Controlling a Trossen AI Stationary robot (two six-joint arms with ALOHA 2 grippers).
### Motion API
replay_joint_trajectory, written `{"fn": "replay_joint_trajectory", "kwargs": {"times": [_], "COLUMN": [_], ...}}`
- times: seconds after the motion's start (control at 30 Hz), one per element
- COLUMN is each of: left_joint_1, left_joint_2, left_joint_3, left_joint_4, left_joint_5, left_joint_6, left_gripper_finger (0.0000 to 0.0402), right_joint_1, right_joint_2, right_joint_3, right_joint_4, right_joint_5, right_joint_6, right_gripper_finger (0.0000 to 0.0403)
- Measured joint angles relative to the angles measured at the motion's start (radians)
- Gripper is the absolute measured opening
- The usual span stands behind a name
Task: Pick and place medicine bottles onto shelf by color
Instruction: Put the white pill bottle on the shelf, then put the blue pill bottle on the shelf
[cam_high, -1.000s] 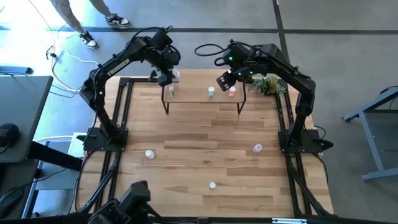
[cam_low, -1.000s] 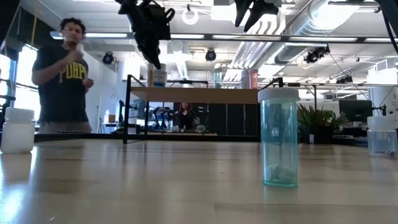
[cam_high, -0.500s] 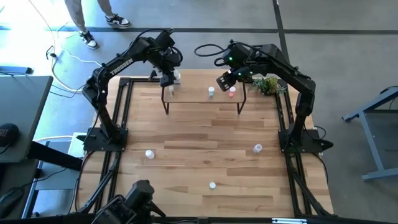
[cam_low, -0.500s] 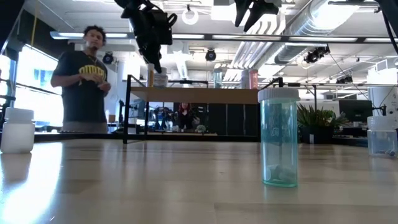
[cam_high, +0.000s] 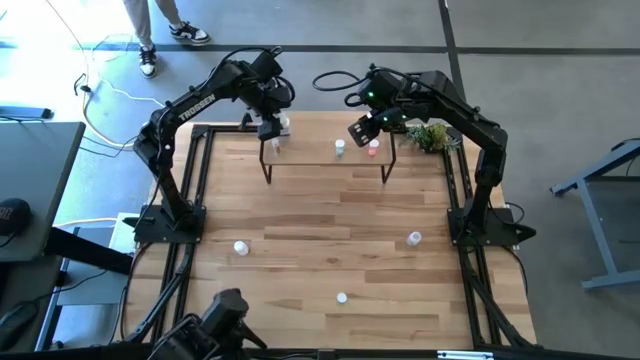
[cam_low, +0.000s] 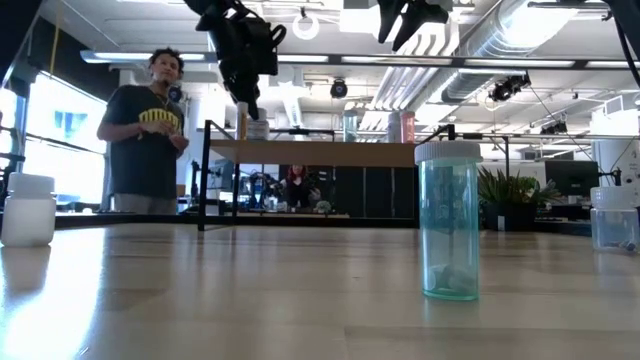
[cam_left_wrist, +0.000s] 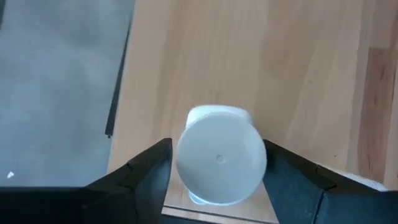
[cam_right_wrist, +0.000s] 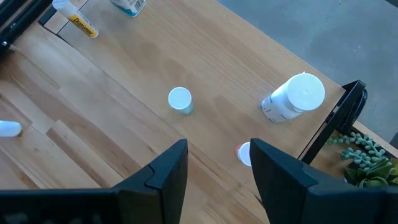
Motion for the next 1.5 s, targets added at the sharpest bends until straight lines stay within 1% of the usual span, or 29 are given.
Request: {"fn": "replay_joint_trajectory", "kwargs": {"times": [0.1, 0.27, 0.57, 0.83, 1.07, 1.13, 1.17, 1.23, 1.3, 1.33, 1.5], "left_joint_1": [0.000, 0.000, -0.001, -0.028, -0.103, -0.129, -0.138, -0.155, -0.177, -0.189, -0.263], "left_joint_2": [0.000, -0.011, -0.091, -0.187, -0.273, -0.296, -0.309, -0.340, -0.379, -0.399, -0.510], "left_joint_3": [0.000, 0.000, 0.000, 0.000, 0.001, -0.004, -0.014, -0.053, -0.115, -0.151, -0.314], "left_joint_4": [0.035, 0.041, 0.041, 0.042, 0.044, 0.047, 0.048, 0.059, 0.103, 0.127, 0.265], "left_joint_5": [-0.003, 0.002, 0.006, 0.007, 0.008, 0.022, 0.045, 0.122, 0.213, 0.241, 0.233], "left_joint_6": [-0.020, -0.013, -0.020, -0.145, -0.255, -0.275, -0.275, -0.294, -0.344, -0.360, -0.425], "left_gripper_finger": [0.0233, 0.0236, 0.0235, 0.0232, 0.0229, 0.0229, 0.0229, 0.0229, 0.0229, 0.0229, 0.0229], "right_joint_1": [0.000, 0.000, 0.000, 0.027, 0.068, 0.085, 0.095, 0.117, 0.141, 0.156, 0.227], "right_joint_2": [0.000, 0.000, 0.000, 0.000, 0.000, 0.000, 0.000, 0.000, 0.001, 0.003, 0.030], "right_joint_3": [0.000, 0.000, 0.000, 0.000, 0.000, 0.000, 0.000, 0.000, 0.000, 0.000, 0.000], "right_joint_4": [0.000, 0.000, 0.000, 0.000, 0.000, 0.000, 0.000, 0.000, 0.000, 0.000, 0.000], "right_joint_5": [0.000, 0.000, 0.000, 0.002, 0.010, 0.010, 0.010, 0.016, 0.034, 0.042, 0.055], "right_joint_6": [-0.001, -0.007, -0.009, -0.061, -0.110, -0.122, -0.130, -0.139, -0.130, -0.120, -0.079], "right_gripper_finger": [0.0165, 0.0165, 0.0165, 0.0165, 0.0165, 0.0165, 0.0165, 0.0165, 0.0165, 0.0165, 0.0165]}}
